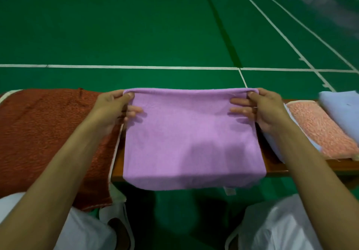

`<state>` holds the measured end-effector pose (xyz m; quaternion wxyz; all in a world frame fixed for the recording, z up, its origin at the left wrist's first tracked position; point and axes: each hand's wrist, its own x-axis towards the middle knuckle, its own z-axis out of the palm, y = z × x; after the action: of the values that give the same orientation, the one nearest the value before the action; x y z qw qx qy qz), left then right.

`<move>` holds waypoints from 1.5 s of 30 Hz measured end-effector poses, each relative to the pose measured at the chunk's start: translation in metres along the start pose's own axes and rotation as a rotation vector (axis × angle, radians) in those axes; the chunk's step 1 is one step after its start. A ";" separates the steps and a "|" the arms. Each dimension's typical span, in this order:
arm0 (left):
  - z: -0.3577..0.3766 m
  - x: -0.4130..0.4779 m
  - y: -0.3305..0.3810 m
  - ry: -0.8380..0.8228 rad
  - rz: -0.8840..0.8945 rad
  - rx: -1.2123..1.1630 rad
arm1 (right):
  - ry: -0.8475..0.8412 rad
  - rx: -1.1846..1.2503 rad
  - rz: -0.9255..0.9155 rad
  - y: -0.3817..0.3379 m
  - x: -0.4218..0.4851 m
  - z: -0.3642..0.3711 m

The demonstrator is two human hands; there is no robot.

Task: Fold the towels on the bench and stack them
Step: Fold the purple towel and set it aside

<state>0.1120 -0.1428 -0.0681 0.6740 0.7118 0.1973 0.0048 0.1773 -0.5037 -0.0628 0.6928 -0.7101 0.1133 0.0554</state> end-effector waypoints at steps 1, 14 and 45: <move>0.003 0.006 0.005 -0.021 -0.002 -0.048 | 0.001 0.053 -0.003 -0.002 0.008 0.004; -0.015 0.002 0.080 -0.128 0.583 -0.344 | -0.176 0.394 -0.617 -0.091 0.004 -0.011; -0.044 -0.048 -0.009 -0.952 -0.167 0.770 | -0.908 -1.028 0.259 -0.015 -0.064 -0.056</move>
<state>0.0532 -0.1148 -0.0605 0.3807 0.8103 -0.0827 -0.4378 0.1150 -0.5536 -0.0311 0.2353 -0.8352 -0.1445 0.4756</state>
